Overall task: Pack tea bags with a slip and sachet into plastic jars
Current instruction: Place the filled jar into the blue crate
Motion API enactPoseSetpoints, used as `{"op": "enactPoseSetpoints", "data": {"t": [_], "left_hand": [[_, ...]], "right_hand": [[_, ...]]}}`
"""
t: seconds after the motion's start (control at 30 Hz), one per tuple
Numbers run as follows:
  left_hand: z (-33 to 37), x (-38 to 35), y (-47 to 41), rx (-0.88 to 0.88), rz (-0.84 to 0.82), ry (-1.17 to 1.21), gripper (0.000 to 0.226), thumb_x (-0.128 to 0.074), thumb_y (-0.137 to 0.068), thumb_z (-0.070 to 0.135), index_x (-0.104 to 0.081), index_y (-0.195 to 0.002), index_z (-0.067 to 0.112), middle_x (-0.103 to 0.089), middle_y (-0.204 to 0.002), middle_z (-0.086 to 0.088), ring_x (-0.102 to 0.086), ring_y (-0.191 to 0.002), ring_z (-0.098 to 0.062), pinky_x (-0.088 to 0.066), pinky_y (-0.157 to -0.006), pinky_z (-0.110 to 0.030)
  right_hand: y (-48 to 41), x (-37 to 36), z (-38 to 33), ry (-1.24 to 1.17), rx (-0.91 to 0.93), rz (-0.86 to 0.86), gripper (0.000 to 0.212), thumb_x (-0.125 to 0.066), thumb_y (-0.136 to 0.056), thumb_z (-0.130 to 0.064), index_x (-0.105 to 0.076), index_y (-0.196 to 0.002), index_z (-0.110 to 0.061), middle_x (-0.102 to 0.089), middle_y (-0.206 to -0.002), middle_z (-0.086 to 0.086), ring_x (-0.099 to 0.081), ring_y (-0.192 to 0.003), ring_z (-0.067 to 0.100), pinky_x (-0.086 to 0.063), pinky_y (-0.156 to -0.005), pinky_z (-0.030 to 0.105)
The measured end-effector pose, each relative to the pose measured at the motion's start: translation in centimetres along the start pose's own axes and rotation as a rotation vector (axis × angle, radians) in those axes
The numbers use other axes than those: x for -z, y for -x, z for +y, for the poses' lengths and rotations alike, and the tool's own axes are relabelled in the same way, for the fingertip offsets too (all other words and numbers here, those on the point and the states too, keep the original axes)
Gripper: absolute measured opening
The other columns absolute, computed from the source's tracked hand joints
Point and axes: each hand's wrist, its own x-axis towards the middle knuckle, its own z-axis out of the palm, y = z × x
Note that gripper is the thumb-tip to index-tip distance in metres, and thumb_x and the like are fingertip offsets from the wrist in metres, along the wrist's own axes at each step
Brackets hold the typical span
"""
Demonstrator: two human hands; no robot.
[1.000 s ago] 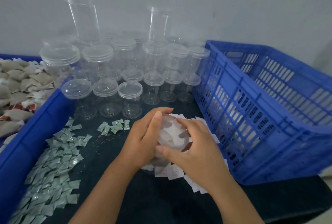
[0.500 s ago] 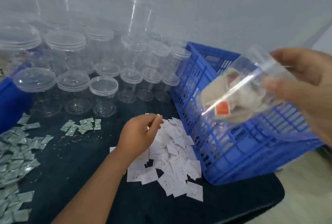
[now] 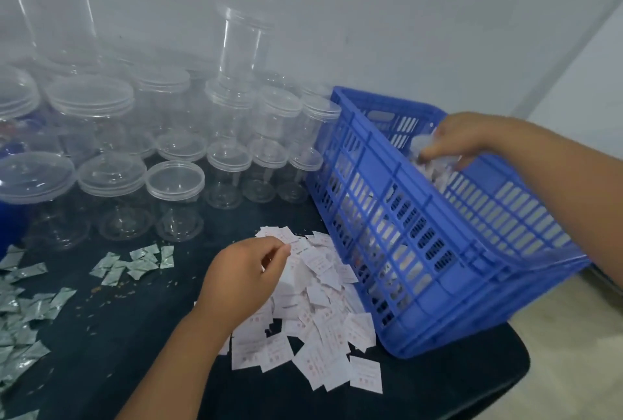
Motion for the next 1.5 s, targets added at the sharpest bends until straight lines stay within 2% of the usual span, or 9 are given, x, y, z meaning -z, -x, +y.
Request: {"op": "enactPoseSetpoints", "data": {"t": [0.1, 0.23, 0.33, 0.53, 0.6, 0.73, 1.0, 1.33, 1.5], "left_hand": [[0.1, 0.1, -0.1, -0.038, 0.015, -0.035, 0.037, -0.050, -0.102, 0.049, -0.066, -0.078, 0.026, -0.064, -0.070, 0.009, -0.061, -0.070, -0.014, -0.050, -0.059, -0.030], [0.0, 0.2, -0.2, -0.061, 0.018, -0.065, 0.036, -0.052, -0.103, 0.047, -0.063, -0.076, 0.027, -0.062, -0.068, 0.010, -0.060, -0.069, -0.013, -0.049, -0.058, -0.028], [-0.1, 0.1, -0.3, -0.063, 0.006, -0.069, 0.035, -0.052, -0.103, 0.046, -0.064, -0.077, 0.028, -0.062, -0.068, 0.011, -0.060, -0.069, -0.013, -0.050, -0.060, -0.029], [0.0, -0.2, -0.1, -0.086, -0.013, -0.093, 0.031, -0.053, -0.104, 0.046, -0.066, -0.080, 0.031, -0.062, -0.068, 0.015, -0.060, -0.067, -0.008, -0.050, -0.059, -0.025], [0.0, -0.1, -0.1, -0.090, -0.015, -0.095, 0.030, -0.053, -0.103, 0.046, -0.067, -0.081, 0.032, -0.062, -0.068, 0.016, -0.060, -0.067, -0.008, -0.050, -0.059, -0.024], [-0.2, -0.1, -0.2, -0.075, -0.003, -0.097, 0.028, -0.054, -0.103, 0.046, -0.064, -0.079, 0.035, -0.061, -0.067, 0.018, -0.060, -0.069, -0.006, -0.048, -0.059, -0.021], [0.7, 0.5, 0.0, -0.057, -0.033, -0.148, 0.025, -0.055, -0.104, 0.046, -0.071, -0.089, 0.035, -0.066, -0.073, 0.018, -0.062, -0.069, -0.004, -0.051, -0.061, -0.024], [-3.2, 7.2, 5.4, 0.085, 0.103, -0.271, 0.018, -0.058, -0.098, 0.048, -0.068, -0.088, 0.038, -0.065, -0.068, 0.020, -0.060, -0.063, -0.002, -0.044, -0.053, -0.026], [-7.2, 7.5, 8.9, 0.389, 0.395, -0.149, 0.025, -0.064, -0.100, 0.038, -0.068, -0.077, 0.029, -0.063, -0.061, 0.012, -0.061, -0.061, -0.010, -0.053, -0.062, -0.037]], "right_hand": [[-2.4, -4.0, -0.1, -0.053, -0.061, -0.130, 0.051, -0.080, -0.097, -0.026, -0.063, -0.137, 0.001, -0.055, -0.143, 0.016, -0.072, -0.092, 0.028, -0.063, -0.062, 0.036], [-4.3, -8.0, 0.0, -0.338, -0.101, -0.349, 0.072, -0.062, -0.110, -0.010, -0.023, -0.170, -0.014, -0.030, -0.173, 0.017, -0.049, -0.146, 0.044, -0.052, -0.106, 0.057], [-4.4, -9.1, -0.1, -0.370, -0.149, -0.376, 0.068, -0.051, -0.113, -0.011, -0.014, -0.170, -0.007, -0.023, -0.175, 0.020, -0.037, -0.155, 0.043, -0.042, -0.110, 0.053], [-4.6, -9.8, -0.7, -0.352, -0.166, -0.451, 0.064, -0.049, -0.114, -0.008, -0.017, -0.169, -0.005, -0.031, -0.170, 0.026, -0.051, -0.128, 0.036, -0.043, -0.108, 0.054], [-4.3, -8.6, -1.5, -0.253, -0.132, -0.473, 0.068, -0.053, -0.115, -0.019, -0.016, -0.171, -0.012, -0.029, -0.173, 0.021, -0.050, -0.141, 0.039, -0.040, -0.117, 0.061], [-1.3, -2.5, -3.4, 0.281, 0.132, -0.066, 0.054, -0.056, -0.111, -0.038, -0.050, -0.158, -0.011, -0.051, -0.162, 0.016, -0.052, -0.145, 0.034, -0.043, -0.117, 0.045], [12.6, -0.2, -5.6, 0.035, 0.451, 0.414, 0.052, -0.055, -0.095, -0.066, -0.066, -0.135, -0.035, -0.075, -0.113, -0.012, -0.070, -0.106, 0.021, -0.057, -0.097, 0.045], [20.2, -15.1, -13.8, -0.520, 0.882, -0.151, 0.024, -0.070, -0.101, -0.049, -0.075, -0.121, -0.037, -0.074, -0.107, -0.020, -0.068, -0.100, -0.005, -0.054, -0.083, 0.014], [17.2, -21.6, -21.2, -0.779, 0.747, -0.100, 0.068, -0.075, -0.095, -0.055, -0.046, -0.155, -0.040, -0.057, -0.147, -0.015, -0.056, -0.131, 0.002, -0.052, -0.109, 0.034]]}}
